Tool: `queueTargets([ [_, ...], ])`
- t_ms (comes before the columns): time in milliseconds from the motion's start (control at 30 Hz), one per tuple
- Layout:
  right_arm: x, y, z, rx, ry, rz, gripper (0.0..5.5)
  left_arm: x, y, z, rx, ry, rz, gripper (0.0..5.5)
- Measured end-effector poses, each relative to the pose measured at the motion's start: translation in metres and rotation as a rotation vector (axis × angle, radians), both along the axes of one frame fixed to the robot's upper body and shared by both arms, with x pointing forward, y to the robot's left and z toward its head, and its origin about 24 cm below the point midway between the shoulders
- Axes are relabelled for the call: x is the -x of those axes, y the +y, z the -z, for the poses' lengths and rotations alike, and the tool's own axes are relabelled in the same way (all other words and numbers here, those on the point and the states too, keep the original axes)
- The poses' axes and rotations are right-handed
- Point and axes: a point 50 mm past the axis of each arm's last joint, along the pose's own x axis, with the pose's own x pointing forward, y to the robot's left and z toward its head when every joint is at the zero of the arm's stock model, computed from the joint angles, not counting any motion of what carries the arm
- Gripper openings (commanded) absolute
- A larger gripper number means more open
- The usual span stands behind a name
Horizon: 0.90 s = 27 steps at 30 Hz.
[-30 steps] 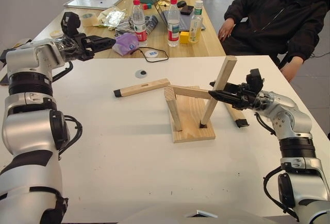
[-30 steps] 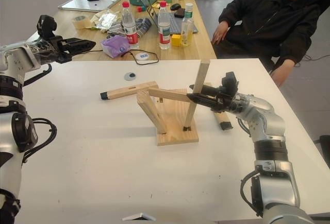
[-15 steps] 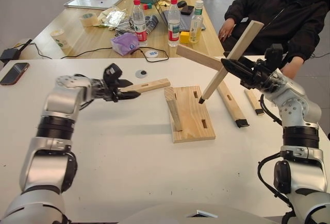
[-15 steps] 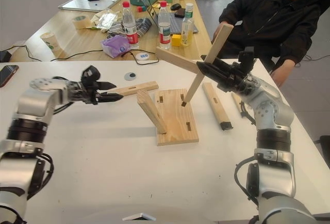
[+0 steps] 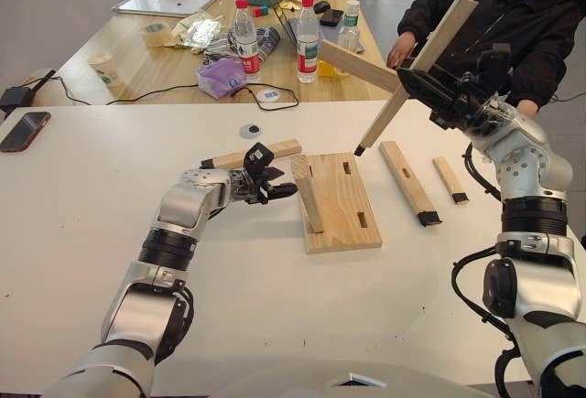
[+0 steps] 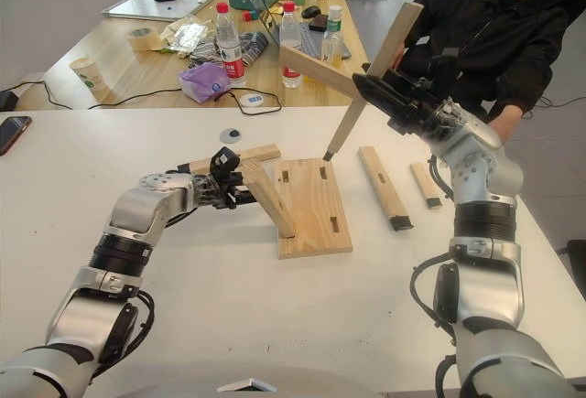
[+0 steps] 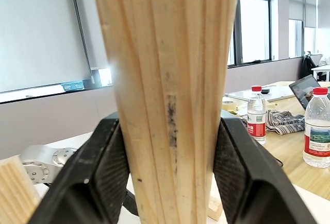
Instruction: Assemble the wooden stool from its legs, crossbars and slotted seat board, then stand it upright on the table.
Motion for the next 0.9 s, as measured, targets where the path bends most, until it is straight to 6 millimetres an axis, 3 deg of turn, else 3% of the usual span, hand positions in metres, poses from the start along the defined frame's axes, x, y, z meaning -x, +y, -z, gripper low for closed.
queueTargets([
  [133,-0.001,0.000,0.001,0.001,0.009,0.003,2.08,0.004,-0.015,0.001,0.063,0.038,0.010,3.16],
  [233,-0.003,0.000,0.000,0.013,0.007,0.004,2.08,0.007,-0.016,-0.002,0.083,0.036,0.007,3.16],
  [300,-0.003,0.000,0.000,0.018,0.007,0.005,2.08,0.010,-0.005,-0.002,0.048,0.026,0.003,3.16],
  [433,-0.004,-0.001,0.000,0.028,0.006,0.004,2.08,0.021,0.038,-0.005,-0.082,0.009,0.004,3.16],
  [567,-0.003,-0.003,-0.001,0.032,0.002,0.010,2.08,0.064,0.059,-0.022,-0.046,0.079,0.239,3.16],
  [733,-0.004,-0.002,0.000,0.036,0.004,0.006,2.08,0.062,0.047,-0.059,0.145,-0.034,0.192,3.16],
  [900,-0.004,-0.002,0.002,0.052,0.011,0.010,2.08,0.074,0.019,-0.072,0.259,-0.059,0.200,3.16],
])
